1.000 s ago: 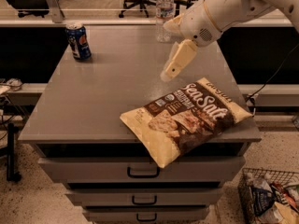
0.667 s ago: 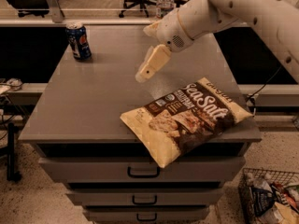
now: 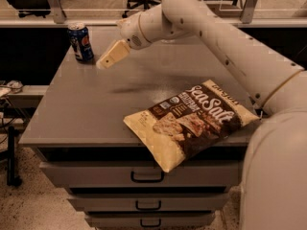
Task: Knock pepsi can over
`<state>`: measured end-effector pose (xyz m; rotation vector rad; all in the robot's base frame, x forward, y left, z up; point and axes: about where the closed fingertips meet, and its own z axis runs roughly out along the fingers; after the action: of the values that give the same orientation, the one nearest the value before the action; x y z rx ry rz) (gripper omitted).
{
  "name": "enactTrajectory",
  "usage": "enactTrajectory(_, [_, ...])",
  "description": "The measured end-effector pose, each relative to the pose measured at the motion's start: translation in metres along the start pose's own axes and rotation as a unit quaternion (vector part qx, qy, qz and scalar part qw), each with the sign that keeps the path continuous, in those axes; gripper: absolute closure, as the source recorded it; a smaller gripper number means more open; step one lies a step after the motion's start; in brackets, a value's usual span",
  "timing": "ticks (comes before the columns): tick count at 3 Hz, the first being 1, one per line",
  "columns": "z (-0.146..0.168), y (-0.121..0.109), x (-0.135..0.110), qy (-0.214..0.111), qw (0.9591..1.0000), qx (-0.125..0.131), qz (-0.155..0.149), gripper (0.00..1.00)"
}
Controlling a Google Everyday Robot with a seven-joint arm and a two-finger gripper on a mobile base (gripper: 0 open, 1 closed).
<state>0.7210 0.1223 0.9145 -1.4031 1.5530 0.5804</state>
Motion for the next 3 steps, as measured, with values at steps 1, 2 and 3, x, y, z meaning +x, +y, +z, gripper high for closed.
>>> enactTrajectory(1, [0.042, -0.024, -0.009, -0.047, 0.9985, 0.017, 0.021, 0.0])
enactTrajectory(2, [0.071, -0.037, -0.013, -0.095, 0.9939, 0.025, 0.051, 0.0])
enactTrajectory(3, [0.088, -0.041, -0.021, -0.12, 0.9895, 0.027, 0.075, 0.0])
